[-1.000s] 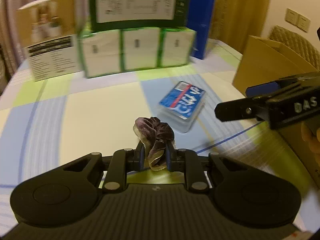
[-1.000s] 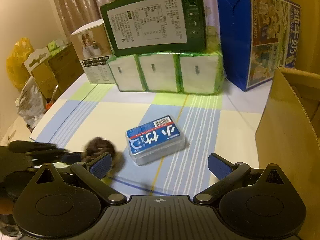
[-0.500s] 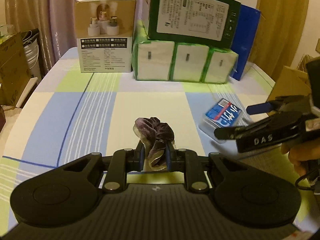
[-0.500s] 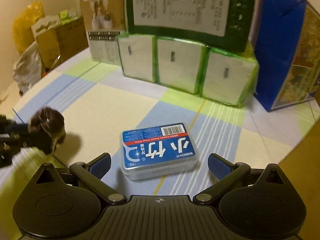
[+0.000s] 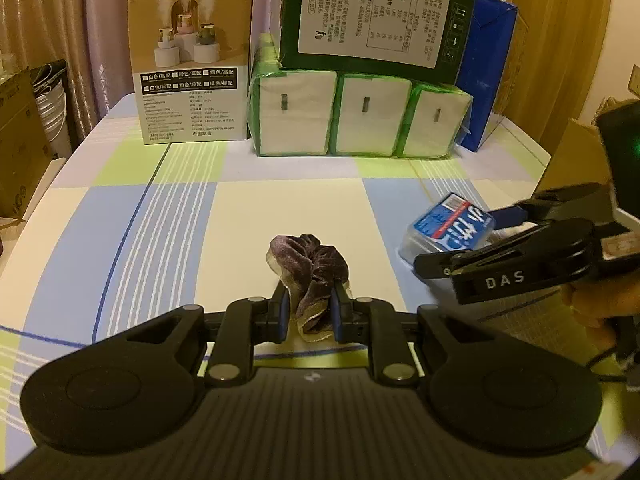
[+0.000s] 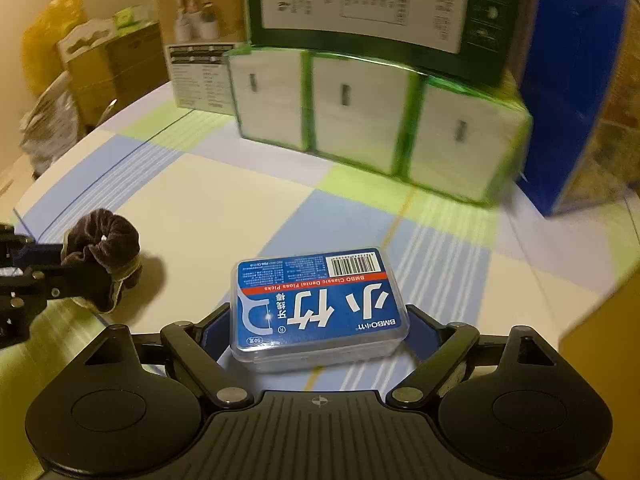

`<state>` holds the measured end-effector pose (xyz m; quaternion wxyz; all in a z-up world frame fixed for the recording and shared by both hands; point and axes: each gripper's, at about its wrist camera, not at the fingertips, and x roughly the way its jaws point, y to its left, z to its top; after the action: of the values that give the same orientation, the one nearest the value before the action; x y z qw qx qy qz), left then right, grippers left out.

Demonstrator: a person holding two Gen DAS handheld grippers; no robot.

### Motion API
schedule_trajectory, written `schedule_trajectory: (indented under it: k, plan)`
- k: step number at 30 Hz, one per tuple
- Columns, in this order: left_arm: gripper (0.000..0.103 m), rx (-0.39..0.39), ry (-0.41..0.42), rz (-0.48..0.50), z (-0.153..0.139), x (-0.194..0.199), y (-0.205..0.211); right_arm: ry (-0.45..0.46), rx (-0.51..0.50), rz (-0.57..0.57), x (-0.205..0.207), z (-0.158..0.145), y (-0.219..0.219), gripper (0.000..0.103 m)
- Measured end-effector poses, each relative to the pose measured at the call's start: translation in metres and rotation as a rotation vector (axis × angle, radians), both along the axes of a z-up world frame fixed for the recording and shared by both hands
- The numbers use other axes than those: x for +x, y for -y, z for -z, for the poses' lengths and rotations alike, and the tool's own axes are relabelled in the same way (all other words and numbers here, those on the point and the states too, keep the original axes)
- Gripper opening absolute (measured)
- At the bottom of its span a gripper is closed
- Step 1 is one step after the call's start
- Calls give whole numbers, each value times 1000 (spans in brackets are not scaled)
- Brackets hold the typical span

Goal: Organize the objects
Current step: 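Grasp the blue floss box with the right gripper while the left gripper grasps the brown scrunchie, then lift the floss box and scrunchie and carry both toward the cardboard box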

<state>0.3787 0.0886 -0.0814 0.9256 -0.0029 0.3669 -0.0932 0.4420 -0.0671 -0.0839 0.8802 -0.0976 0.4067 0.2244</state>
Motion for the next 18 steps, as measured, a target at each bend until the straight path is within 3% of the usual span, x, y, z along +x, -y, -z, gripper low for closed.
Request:
schedule_trajectory:
  k: [9, 18]
  plan:
    - [16, 29, -18, 23, -16, -32, 16, -8, 22, 136, -73, -21, 18, 84]
    - [16, -1, -29, 22, -54, -111, 46, 56, 99, 178, -175, -93, 48, 84]
